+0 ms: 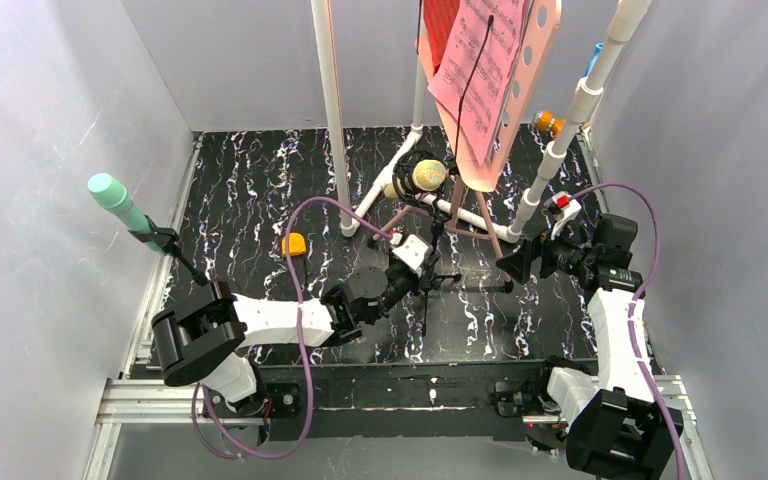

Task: Pack up the instrument practice props
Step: Adjust the microphone stand with the microphone at the center of the board, then pick up the microphone stand with the microphone from the center of the board.

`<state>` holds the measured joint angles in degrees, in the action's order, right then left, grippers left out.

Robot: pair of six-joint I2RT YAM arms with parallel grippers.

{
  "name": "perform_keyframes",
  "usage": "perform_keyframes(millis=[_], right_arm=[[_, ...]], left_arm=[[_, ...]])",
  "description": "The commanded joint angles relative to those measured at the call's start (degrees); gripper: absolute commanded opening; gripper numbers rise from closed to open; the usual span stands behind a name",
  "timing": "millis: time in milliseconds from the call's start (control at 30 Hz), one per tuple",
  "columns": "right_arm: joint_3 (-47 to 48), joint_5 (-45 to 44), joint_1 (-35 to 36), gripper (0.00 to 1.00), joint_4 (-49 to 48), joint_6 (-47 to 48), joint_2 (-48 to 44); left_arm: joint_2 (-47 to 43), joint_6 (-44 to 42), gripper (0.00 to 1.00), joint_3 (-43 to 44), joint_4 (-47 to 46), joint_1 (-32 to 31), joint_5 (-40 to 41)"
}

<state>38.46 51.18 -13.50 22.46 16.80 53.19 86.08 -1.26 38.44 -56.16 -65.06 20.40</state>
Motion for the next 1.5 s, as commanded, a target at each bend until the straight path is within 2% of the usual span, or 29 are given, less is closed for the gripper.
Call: perform_keyframes(millis=[0, 133, 300, 433, 500, 700, 833, 933, 1133, 1467], right_arm=[[0.35, 2.43, -0.3, 1.0, -0.2, 1.65, -0.97], [0.48, 3.52, -0.3, 1.0, 0.55, 2.59, -0.91], [0.57, 4.58, -0.3, 1.0, 1.08, 3.69, -0.9], [1.22, 8.36, -0.3, 1.0, 4.66, 8.93, -1.03], [1.44, 10.48, -0.3, 1.0, 6.45, 11.43, -1.16], [2.6, 19.32, 0.08, 1.0, 15.73, 22.98, -0.49], [5.02, 22.0, 0.26, 1.0, 24.99, 34.9, 0.89], [7.88, 23.33, 2.15, 1.0, 34.97, 48.65, 1.99], [9.68, 19.83, 8.55, 1.0, 34.98, 50.65, 3.84], [12.51, 15.95, 18.27, 1.0, 32.51, 52.63, 9.53]], left_arm=[[-0.37, -0.39, 0.23, 0.89, -1.67, -0.11, 3.06], [-2.36, 0.89, 0.51, -0.69, -1.63, -0.07, 1.02], [-6.39, 4.29, 0.73, -3.89, -0.26, -0.07, -0.96], [-13.53, 6.78, 0.93, -8.64, 3.46, -0.07, -5.3], [-17.86, 7.42, 0.98, -11.98, 4.86, -0.06, -7.95], [-32.27, 8.24, 0.98, -19.63, 13.25, 0.19, -12.4], [-41.11, 9.02, 0.98, -23.05, 19.46, 0.28, -12.73], [-46.56, 10.08, 0.98, -25.18, 21.43, 0.28, -12.38], [-50.87, 12.24, 0.98, -26.92, 23.8, 0.28, -12.2], [-49.5, 15.52, 0.98, -26.83, 25.22, 0.27, -13.03]])
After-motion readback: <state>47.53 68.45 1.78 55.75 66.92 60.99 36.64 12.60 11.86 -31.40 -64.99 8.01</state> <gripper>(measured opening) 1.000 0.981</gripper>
